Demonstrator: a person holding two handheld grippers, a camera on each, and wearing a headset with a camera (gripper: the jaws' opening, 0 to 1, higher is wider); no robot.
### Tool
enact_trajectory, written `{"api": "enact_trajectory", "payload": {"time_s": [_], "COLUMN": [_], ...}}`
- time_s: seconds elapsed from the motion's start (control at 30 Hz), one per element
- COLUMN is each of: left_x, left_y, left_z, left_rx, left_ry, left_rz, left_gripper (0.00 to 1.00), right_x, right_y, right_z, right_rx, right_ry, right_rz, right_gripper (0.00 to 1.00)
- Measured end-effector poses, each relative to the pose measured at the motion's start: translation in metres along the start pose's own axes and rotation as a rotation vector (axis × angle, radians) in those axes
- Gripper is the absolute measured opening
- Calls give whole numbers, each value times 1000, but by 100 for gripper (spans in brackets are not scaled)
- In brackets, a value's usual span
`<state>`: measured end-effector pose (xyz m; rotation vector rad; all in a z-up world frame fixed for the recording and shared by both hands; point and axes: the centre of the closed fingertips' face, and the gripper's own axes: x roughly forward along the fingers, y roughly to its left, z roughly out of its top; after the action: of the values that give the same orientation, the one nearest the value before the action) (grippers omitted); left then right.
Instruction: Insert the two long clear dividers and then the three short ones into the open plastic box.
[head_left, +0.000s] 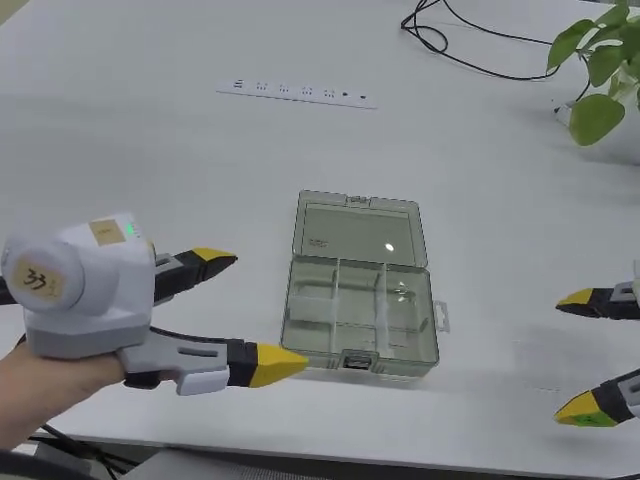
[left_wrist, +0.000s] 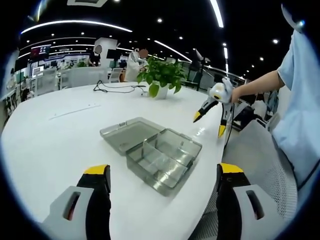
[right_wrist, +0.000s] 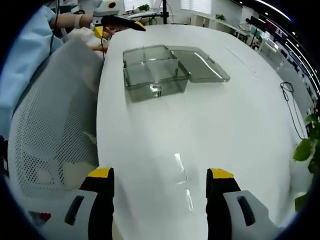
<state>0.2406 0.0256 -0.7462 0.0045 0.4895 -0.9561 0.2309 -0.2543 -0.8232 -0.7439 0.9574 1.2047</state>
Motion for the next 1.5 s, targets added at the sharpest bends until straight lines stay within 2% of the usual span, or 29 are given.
{"api": "enact_trajectory", "payload": {"time_s": [0.07,0.1,0.13,0.23,0.33,0.4,0.5,0.6,0.73,0.8,0.9,1.2,1.5], "left_x": [0,0,0,1,1,0,0,-1,-2,-2,-3,-3,-1], "left_y": [0,0,-1,-3,-4,-3,-2,0,3,3,3,7,6], "left_z": [-1,0,0,0,-1,-2,-2,-2,-4,-5,-6,-8,-8], "left_rx": [2,5,8,17,22,22,26,31,27,27,25,22,24], "left_ry": [2,2,2,5,11,11,12,15,16,18,17,16,7], "left_rz": [1,2,1,-2,-4,-3,-1,0,5,6,7,17,15], "left_gripper": [89,88,88,88,88,88,88,88,88,88,87,87,85], "right_x": [5,7,8,13,15,16,18,20,22,23,31,32,30], "right_y": [1,-1,-2,-1,-3,-7,-9,-11,-12,-14,-16,-15,-15], "right_z": [-2,-13,-15,-11,-11,-10,-7,-7,-6,-8,-15,-13,-15], "right_rx": [-33,-50,-62,-86,-122,-140,-156,-199,-207,-233,-258,-294,-258], "right_ry": [25,52,66,84,115,137,142,165,178,204,213,232,235], "right_rz": [14,28,31,47,56,43,50,48,51,50,57,66,48], "right_gripper": [73,72,68,66,60,55,49,47,43,42,39,33,32]}}
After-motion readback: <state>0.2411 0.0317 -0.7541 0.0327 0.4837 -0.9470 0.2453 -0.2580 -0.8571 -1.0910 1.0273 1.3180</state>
